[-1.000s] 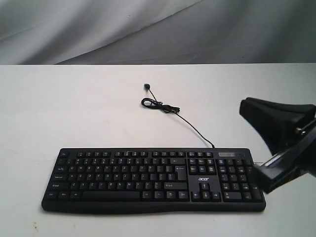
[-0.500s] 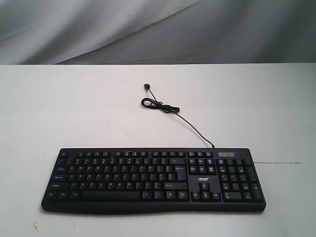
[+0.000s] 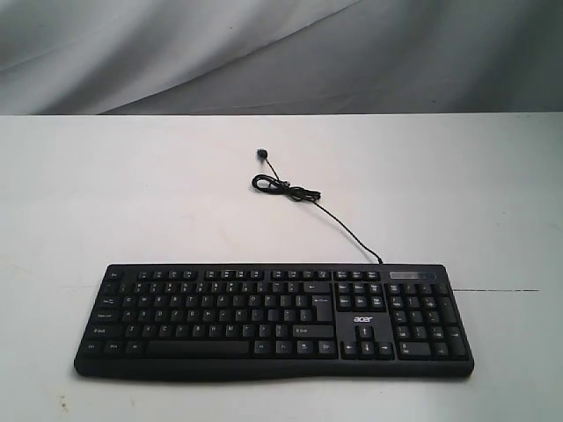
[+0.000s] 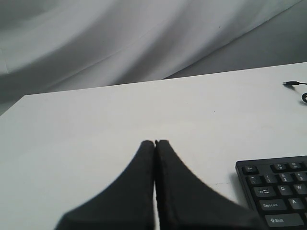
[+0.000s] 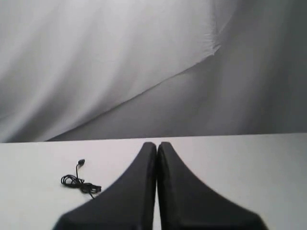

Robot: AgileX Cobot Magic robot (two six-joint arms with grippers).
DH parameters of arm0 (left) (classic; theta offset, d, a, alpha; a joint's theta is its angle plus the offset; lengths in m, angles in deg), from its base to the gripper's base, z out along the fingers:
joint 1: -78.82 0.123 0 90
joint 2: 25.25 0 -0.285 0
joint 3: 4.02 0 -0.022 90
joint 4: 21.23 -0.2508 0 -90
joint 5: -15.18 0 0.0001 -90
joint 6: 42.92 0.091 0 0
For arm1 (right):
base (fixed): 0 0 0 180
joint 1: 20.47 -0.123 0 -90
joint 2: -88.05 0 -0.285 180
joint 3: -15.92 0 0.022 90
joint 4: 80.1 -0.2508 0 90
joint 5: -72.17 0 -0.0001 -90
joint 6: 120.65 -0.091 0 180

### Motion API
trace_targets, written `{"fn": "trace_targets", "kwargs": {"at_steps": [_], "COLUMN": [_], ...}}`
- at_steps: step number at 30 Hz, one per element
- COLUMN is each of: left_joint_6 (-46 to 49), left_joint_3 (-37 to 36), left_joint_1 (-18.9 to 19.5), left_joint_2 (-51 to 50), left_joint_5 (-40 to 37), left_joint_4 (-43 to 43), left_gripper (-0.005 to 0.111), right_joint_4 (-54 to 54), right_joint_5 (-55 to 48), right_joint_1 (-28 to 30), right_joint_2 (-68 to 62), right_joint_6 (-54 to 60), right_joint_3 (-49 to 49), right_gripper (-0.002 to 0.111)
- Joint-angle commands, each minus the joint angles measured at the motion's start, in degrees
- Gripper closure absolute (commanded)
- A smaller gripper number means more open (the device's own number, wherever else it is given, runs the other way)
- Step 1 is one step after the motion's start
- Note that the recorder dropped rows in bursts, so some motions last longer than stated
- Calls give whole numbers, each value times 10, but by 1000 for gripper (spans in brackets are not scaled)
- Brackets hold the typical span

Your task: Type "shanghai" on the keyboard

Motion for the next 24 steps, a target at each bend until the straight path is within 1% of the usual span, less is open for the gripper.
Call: {"fn": "trace_targets", "kwargs": {"at_steps": [1, 4, 6, 8, 10, 12, 18, 20, 24], "left_joint_6": [-3, -3, -3, -3, -3, -3, -3, -3, -3], "left_joint_3": [-3, -3, -3, -3, -3, -3, -3, -3, -3], "left_joint_1": [-4, -4, -4, -4, -4, -4, -4, -4, -4], "left_joint_2": [2, 2, 2, 2, 2, 2, 2, 2, 2], "left_joint_5": [6, 6, 6, 6, 6, 6, 6, 6, 6], "left_joint_4": [1, 1, 1, 1, 1, 1, 1, 1, 1], "left_gripper": [107, 107, 107, 107, 107, 107, 107, 107, 107], "right_joint_4": [6, 6, 35, 133, 233, 285, 324, 364, 376], "right_joint_5": [-1, 19, 37, 46, 50, 52, 100, 86, 74], "right_joint_1": [4, 4, 4, 4, 4, 4, 4, 4, 4], "right_joint_2": [2, 2, 2, 2, 2, 2, 2, 3, 3], "right_joint_6": [-1, -2, -7, -39, -128, -187, -243, -266, -266], "right_joint_3": [38, 71, 86, 92, 92, 95, 133, 133, 133], "right_gripper": [108, 108, 108, 108, 108, 108, 108, 108, 108]}}
